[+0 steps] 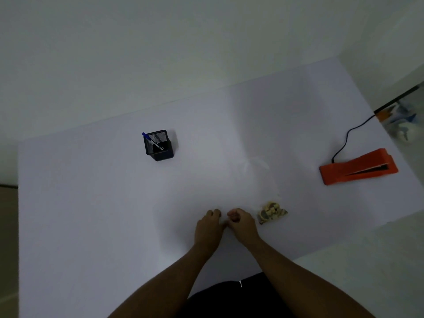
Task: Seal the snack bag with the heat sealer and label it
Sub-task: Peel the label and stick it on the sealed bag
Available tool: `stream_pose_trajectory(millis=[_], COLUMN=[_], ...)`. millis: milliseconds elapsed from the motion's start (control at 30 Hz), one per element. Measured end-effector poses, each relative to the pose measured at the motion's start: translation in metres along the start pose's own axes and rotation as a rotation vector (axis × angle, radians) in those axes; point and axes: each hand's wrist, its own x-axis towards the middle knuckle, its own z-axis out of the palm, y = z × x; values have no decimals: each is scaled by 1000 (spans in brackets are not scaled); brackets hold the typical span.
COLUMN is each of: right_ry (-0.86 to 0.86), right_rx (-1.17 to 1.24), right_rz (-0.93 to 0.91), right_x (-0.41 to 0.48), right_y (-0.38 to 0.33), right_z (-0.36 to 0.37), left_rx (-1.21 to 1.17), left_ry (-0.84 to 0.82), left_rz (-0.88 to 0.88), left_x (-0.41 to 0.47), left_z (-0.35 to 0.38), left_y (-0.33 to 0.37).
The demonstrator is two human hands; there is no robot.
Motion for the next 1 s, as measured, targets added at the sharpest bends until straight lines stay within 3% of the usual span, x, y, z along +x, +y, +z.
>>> stream_pose_trajectory(millis=[200, 333, 467, 1000], right_ry=[40, -98, -182, -223], right_rx=[26, 113, 150, 205], right_rz=[-41, -137, -292, -649], right_x=[2, -10, -33, -125], right_y=[-27, -84, -149, -288], right_z=[-15, -51, -85, -131], left_rx=[-223, -502, -698, -934], left_ry=[-34, 37, 2, 169], left_rz=[24, 82, 115, 308], left_x=[-8, -26, -43, -113], left_z=[-21, -72, -134, -256], left_y=[10, 27, 47, 105])
